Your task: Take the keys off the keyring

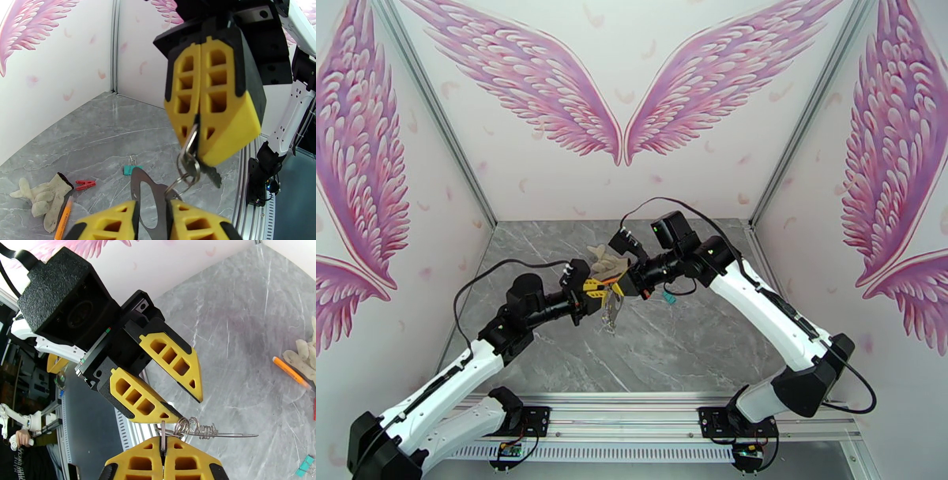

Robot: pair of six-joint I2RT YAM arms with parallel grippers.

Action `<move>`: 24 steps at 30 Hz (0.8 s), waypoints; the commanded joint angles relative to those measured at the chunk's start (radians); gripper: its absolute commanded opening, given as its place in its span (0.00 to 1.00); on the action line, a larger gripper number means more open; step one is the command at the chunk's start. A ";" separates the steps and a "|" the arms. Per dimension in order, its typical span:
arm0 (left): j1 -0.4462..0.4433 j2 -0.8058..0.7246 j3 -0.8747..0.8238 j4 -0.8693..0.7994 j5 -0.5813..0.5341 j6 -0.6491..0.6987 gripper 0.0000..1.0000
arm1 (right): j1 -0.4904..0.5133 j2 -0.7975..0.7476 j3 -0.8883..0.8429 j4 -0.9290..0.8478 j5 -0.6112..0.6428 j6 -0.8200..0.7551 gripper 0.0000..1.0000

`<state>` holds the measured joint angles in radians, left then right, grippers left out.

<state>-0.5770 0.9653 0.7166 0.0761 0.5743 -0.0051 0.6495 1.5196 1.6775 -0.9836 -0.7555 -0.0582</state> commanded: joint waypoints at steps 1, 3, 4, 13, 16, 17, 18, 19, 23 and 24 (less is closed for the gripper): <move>-0.004 0.032 0.063 0.016 0.088 0.026 0.24 | -0.007 -0.006 0.031 0.008 -0.034 -0.013 0.00; -0.004 0.053 0.078 0.019 0.100 0.027 0.22 | -0.009 -0.006 0.030 0.007 -0.034 -0.020 0.00; -0.005 0.061 0.082 0.022 0.112 0.029 0.22 | -0.008 -0.006 0.027 0.006 -0.031 -0.020 0.00; -0.009 0.091 0.090 0.053 0.213 0.038 0.14 | -0.023 -0.013 0.015 0.011 -0.056 -0.039 0.00; -0.014 0.090 0.089 0.057 0.220 0.038 0.14 | -0.030 -0.017 0.017 -0.003 -0.056 -0.055 0.00; -0.017 0.093 0.085 0.067 0.216 0.034 0.14 | -0.031 -0.018 0.018 -0.006 -0.057 -0.058 0.00; -0.022 0.100 0.087 0.066 0.214 0.034 0.13 | -0.033 -0.019 0.017 -0.010 -0.056 -0.060 0.00; -0.026 0.108 0.094 0.054 0.212 0.035 0.14 | -0.036 -0.019 0.018 -0.016 -0.062 -0.068 0.00; -0.037 0.106 0.092 0.034 0.160 0.043 0.18 | -0.041 -0.021 0.023 -0.049 -0.087 -0.109 0.00; -0.041 0.099 0.079 0.049 0.114 0.044 0.18 | -0.042 -0.024 0.023 -0.050 -0.092 -0.110 0.00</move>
<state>-0.6052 1.0710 0.7769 0.1101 0.7387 0.0261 0.6151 1.5196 1.6775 -1.0164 -0.8047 -0.1287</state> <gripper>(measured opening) 0.177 0.064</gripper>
